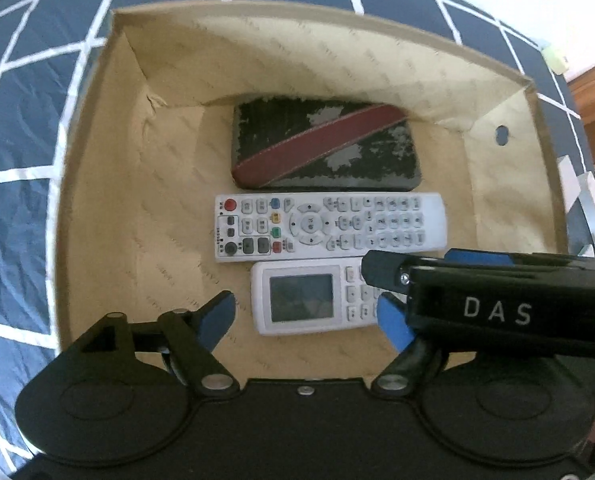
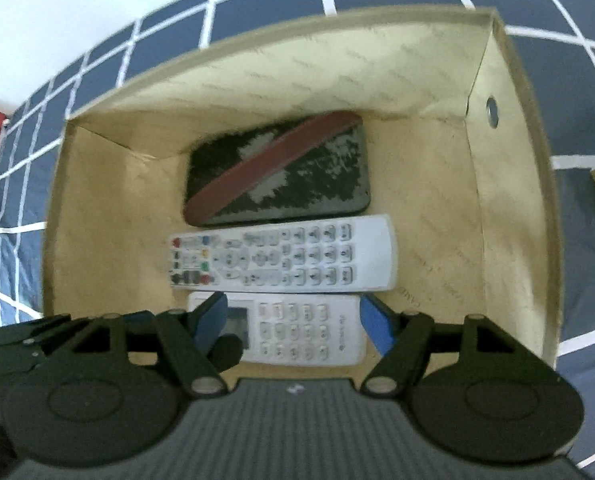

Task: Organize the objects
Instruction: 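Lower the air-conditioner remote into the box beside the TV remote, then open the right gripper and lift it out of the box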

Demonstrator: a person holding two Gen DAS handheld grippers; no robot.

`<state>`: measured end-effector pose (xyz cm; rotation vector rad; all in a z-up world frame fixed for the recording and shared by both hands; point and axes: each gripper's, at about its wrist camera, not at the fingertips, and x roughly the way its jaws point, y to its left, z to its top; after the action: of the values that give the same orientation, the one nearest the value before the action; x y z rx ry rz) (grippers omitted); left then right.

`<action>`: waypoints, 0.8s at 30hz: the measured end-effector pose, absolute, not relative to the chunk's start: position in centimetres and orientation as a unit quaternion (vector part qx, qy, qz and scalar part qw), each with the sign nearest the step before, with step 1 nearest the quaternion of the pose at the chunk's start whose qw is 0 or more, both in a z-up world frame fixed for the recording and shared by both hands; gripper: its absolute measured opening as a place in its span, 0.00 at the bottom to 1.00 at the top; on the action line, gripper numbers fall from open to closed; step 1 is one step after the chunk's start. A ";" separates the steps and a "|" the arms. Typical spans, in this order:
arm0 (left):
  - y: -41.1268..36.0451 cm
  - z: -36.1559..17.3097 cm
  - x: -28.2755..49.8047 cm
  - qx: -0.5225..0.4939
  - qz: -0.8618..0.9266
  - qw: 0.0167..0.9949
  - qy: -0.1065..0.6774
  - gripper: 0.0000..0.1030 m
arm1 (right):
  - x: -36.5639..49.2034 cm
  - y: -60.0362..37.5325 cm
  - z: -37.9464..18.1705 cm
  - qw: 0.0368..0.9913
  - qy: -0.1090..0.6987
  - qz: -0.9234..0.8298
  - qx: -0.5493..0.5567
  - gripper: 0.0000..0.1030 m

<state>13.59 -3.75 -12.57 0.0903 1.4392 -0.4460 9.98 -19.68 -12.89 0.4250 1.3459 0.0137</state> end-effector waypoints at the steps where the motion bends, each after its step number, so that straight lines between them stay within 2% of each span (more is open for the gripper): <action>1: -3.7 -12.0 13.1 0.041 -0.204 0.733 0.648 0.77 | 10.0 -19.3 -12.5 0.765 0.614 0.006 0.195 0.70; 7: -3.6 -8.8 11.6 0.041 -0.207 0.751 0.625 0.81 | 8.2 -18.9 -9.4 0.786 0.587 0.006 0.195 0.73; 12: -4.1 -6.9 10.0 0.046 -0.209 0.767 0.605 0.85 | 5.9 -19.8 -7.1 0.803 0.563 -0.001 0.197 0.81; 15: -4.8 -6.1 9.0 0.055 -0.214 0.772 0.596 0.92 | 4.4 -20.8 -6.1 0.810 0.550 -0.010 0.204 0.88; 19: -6.4 -4.9 7.5 0.071 -0.234 0.775 0.583 0.94 | 2.1 -22.9 -4.7 0.820 0.530 -0.031 0.215 0.99; 24: -9.2 -4.1 5.7 0.100 -0.253 0.776 0.569 0.98 | -0.8 -26.2 -3.5 0.824 0.512 -0.073 0.231 1.00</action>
<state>5.73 -9.22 -4.10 0.2169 1.2311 -0.5476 -0.76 -26.20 -3.54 0.4919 1.0877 -0.1549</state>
